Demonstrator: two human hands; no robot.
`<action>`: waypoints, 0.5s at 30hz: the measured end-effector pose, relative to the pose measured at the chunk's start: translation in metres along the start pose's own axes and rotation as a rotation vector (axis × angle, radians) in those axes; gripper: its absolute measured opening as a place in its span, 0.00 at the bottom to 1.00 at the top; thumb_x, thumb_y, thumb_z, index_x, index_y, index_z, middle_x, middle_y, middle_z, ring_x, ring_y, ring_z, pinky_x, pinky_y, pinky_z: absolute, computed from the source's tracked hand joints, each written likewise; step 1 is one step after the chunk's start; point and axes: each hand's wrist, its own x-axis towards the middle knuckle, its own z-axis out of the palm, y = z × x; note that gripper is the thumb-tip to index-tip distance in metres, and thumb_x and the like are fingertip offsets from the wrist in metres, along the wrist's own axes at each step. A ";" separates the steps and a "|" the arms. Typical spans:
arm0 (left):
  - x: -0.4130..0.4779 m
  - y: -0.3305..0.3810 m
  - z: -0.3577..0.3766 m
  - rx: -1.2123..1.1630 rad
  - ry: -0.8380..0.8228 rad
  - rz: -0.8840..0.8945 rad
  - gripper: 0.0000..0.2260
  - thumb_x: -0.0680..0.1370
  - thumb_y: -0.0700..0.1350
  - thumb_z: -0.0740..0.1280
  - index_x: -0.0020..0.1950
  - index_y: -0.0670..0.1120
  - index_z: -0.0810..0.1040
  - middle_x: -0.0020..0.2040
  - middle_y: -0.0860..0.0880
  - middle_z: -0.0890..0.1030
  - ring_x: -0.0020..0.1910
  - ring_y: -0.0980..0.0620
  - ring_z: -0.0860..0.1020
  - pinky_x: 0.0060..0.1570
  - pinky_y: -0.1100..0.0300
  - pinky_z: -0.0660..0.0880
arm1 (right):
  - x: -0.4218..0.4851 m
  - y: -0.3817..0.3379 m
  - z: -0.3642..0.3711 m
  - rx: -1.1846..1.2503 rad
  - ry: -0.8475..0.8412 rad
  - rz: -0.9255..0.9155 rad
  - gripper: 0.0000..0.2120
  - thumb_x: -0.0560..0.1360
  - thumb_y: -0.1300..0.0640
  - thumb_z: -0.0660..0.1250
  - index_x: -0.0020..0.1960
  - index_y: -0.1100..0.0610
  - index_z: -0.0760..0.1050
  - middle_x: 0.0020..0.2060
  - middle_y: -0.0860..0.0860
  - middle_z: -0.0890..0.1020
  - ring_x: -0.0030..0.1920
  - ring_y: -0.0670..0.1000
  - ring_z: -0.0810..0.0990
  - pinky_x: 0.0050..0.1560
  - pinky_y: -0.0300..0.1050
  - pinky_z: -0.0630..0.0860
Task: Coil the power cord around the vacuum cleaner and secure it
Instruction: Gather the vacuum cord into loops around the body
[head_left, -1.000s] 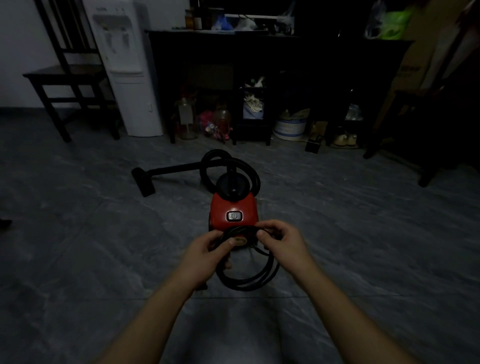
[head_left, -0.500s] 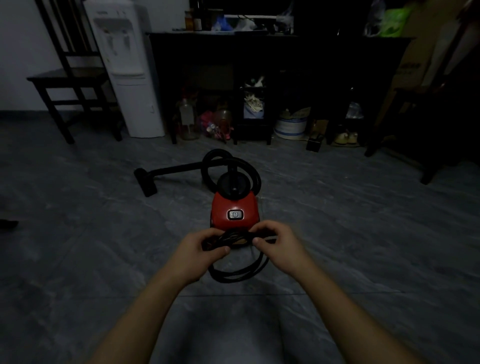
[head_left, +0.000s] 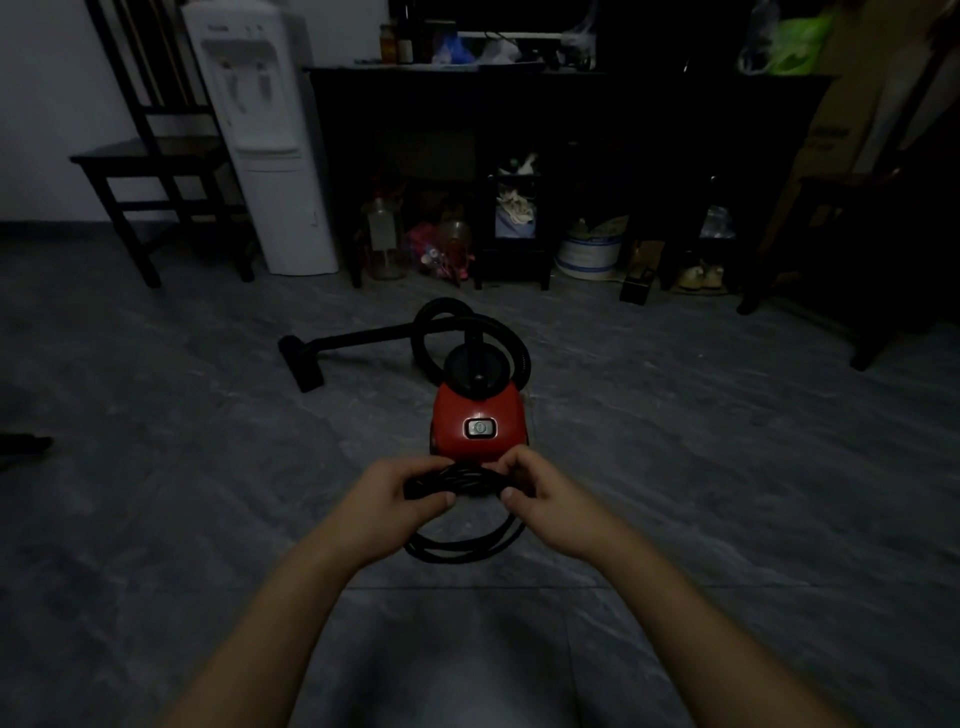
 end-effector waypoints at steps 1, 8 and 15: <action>0.001 -0.001 0.001 0.011 0.010 0.002 0.13 0.75 0.37 0.71 0.56 0.52 0.83 0.49 0.54 0.86 0.51 0.60 0.82 0.52 0.70 0.75 | 0.001 0.000 0.000 -0.021 0.003 0.004 0.06 0.78 0.62 0.63 0.50 0.51 0.72 0.50 0.45 0.79 0.50 0.42 0.77 0.55 0.44 0.74; 0.009 0.004 0.012 -0.066 0.086 -0.012 0.13 0.75 0.35 0.71 0.57 0.46 0.82 0.51 0.52 0.85 0.50 0.64 0.82 0.48 0.75 0.73 | 0.001 -0.004 -0.012 0.067 0.162 0.001 0.11 0.76 0.65 0.67 0.57 0.56 0.77 0.48 0.51 0.81 0.46 0.43 0.80 0.48 0.35 0.78; 0.011 -0.006 0.028 0.172 0.012 -0.107 0.12 0.75 0.38 0.71 0.57 0.48 0.80 0.40 0.58 0.80 0.34 0.64 0.77 0.33 0.74 0.71 | -0.003 0.012 -0.023 -0.028 0.127 0.050 0.09 0.75 0.61 0.72 0.50 0.48 0.83 0.47 0.46 0.86 0.50 0.44 0.84 0.54 0.39 0.78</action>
